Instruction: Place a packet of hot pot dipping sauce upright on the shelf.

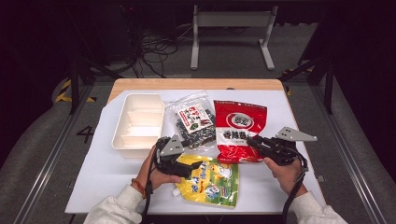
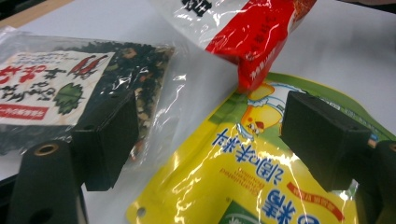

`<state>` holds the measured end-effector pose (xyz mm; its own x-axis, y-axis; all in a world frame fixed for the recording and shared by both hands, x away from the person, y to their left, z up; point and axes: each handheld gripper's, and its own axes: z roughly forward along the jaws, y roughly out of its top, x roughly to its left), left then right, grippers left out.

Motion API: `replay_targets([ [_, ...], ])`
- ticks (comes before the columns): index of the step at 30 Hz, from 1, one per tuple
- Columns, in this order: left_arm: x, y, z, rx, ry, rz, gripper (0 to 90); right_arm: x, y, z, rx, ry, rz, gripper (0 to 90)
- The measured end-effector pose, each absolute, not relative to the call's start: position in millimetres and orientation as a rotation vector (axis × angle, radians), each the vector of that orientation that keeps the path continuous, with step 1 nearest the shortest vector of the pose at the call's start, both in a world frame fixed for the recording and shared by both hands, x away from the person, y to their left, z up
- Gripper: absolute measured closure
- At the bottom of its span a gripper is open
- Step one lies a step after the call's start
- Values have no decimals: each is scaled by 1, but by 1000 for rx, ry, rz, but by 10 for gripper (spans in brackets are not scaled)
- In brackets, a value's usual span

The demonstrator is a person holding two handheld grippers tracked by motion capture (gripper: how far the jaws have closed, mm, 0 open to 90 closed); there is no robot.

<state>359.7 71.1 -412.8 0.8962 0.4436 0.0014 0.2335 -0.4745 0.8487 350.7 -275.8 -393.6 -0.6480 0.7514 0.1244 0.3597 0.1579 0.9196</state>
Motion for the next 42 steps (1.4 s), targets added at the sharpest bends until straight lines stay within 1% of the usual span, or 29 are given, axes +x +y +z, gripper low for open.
replay_targets([
  [3,365,62,-413,2080,507,257,190,350,-265,-394,1026,2095,1507,747],
  [5,370,55,-412,2105,520,314,180,349,-259,-393,1007,2101,1527,747],
  [14,384,47,-409,2045,516,172,164,339,-232,-386,892,2129,1608,748],
  [17,383,47,-407,2038,510,171,196,338,-226,-386,857,2139,1621,748],
  [19,384,46,-406,2034,504,155,239,339,-223,-387,845,2143,1629,747],
  [20,384,46,-407,2022,511,151,244,339,-221,-388,837,2144,1633,747],
  [21,384,46,-407,2022,511,151,281,339,-221,-388,837,2144,1633,747],
  [22,385,47,-406,2017,511,141,281,339,-219,-388,827,2143,1636,747],
  [24,385,50,-407,2008,510,136,331,339,-217,-390,819,2143,1639,747],
  [26,387,53,-407,1988,516,131,409,340,-216,-391,818,2145,1644,747],
  [30,388,56,-408,1977,500,120,497,338,-210,-394,792,2157,1624,747],
  [32,387,57,-408,1964,487,125,583,337,-208,-396,778,2162,1619,747],
  [34,385,58,-405,1977,459,159,721,337,-207,-397,778,2165,1614,746],
  [37,382,58,-404,1985,444,199,830,337,-206,-398,773,2168,1597,741],
  [38,381,58,-403,1986,443,212,845,337,-205,-398,770,2166,1592,738],
  [42,378,61,-399,1976,439,275,855,338,-205,-400,800,2166,1590,720],
])
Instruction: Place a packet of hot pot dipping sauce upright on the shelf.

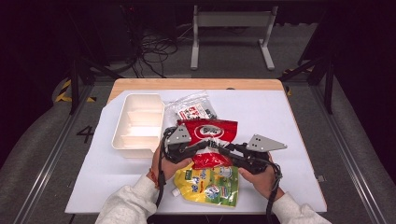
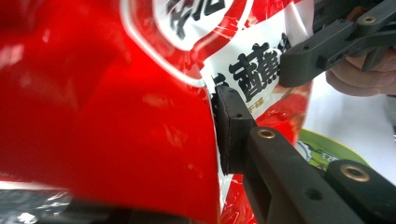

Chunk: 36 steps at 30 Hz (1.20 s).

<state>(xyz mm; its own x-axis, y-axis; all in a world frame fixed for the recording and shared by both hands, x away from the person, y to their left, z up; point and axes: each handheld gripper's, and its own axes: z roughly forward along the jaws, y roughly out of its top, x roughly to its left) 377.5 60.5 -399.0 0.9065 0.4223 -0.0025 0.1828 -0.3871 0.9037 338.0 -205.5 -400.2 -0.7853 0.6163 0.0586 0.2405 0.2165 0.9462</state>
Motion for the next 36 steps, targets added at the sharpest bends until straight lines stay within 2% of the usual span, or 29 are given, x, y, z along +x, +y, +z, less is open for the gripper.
replay_targets([
  [11,374,60,-397,1984,412,296,860,339,-208,-401,827,2175,1571,704],
  [14,372,62,-396,1990,405,307,861,339,-209,-401,841,2167,1546,653],
  [18,369,64,-392,1970,401,326,865,341,-213,-403,867,2181,1511,630],
  [20,370,65,-392,1964,400,314,867,342,-215,-404,876,2178,1524,735],
  [22,371,67,-393,1952,400,296,867,341,-213,-402,847,2182,1514,744],
  [25,372,68,-394,1940,383,272,866,340,-212,-401,829,2183,1514,823],
  [32,373,66,-397,1912,385,259,851,340,-216,-402,851,2183,1550,845],
  [34,373,65,-398,1894,386,233,810,340,-215,-403,847,2192,1564,849],
  [36,372,65,-397,1912,368,260,833,340,-212,-405,849,2201,1565,851],
])
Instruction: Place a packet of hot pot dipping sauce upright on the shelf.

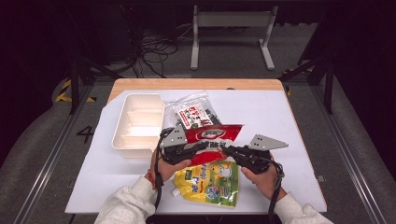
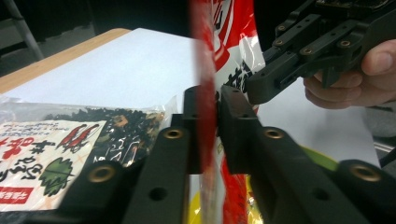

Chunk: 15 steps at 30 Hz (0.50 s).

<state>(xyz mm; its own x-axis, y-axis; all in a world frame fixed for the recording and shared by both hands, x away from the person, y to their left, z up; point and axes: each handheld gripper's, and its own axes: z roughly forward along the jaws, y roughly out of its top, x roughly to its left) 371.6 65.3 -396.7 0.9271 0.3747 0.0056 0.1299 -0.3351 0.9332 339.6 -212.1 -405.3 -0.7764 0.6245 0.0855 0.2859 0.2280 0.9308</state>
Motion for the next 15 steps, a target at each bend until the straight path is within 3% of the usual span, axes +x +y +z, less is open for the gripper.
replay_targets([
  [11,370,61,-396,1942,395,291,814,340,-211,-408,849,2203,1547,850],
  [15,369,63,-394,1933,386,300,857,340,-211,-407,851,2194,1562,837],
])
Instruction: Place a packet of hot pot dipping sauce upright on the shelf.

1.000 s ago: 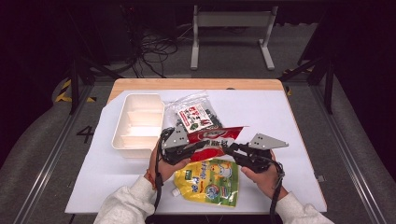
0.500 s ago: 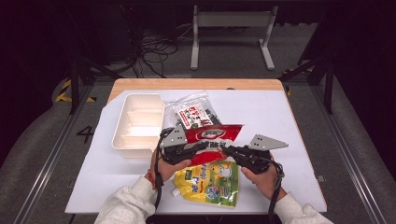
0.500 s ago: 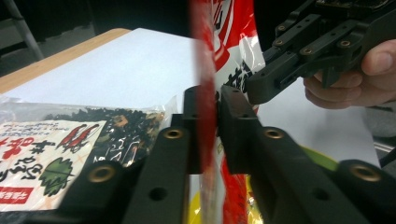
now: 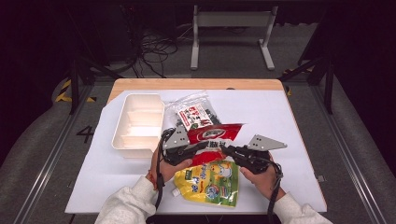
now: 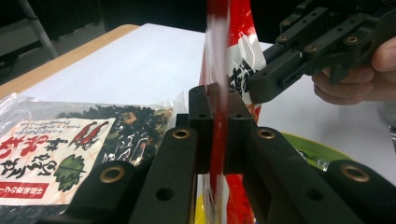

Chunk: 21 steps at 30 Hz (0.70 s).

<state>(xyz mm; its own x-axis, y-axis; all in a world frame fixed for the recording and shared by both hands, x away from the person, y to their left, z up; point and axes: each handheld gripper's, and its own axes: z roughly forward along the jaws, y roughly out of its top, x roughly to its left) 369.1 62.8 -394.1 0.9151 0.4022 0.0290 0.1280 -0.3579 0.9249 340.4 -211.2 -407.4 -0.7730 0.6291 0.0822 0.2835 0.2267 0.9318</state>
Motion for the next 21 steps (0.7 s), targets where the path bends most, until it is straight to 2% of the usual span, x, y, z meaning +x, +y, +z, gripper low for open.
replay_targets([
  [2,370,65,-393,1940,371,281,860,339,-210,-406,838,2190,1546,819],
  [4,370,67,-392,1927,371,294,862,339,-210,-406,826,2191,1537,744],
  [6,371,70,-390,1912,374,304,863,338,-210,-405,833,2184,1523,623],
  [8,370,75,-386,1897,367,315,863,338,-213,-405,845,2174,1500,576],
  [9,370,76,-385,1891,365,310,864,338,-217,-405,853,2181,1494,558],
  [12,369,77,-384,1882,362,313,864,339,-223,-405,868,2176,1522,578],
  [15,369,80,-380,1879,370,339,864,342,-227,-402,908,2178,1546,468],
  [21,371,105,-366,1824,394,383,864,334,-240,-404,865,2199,1441,413],
])
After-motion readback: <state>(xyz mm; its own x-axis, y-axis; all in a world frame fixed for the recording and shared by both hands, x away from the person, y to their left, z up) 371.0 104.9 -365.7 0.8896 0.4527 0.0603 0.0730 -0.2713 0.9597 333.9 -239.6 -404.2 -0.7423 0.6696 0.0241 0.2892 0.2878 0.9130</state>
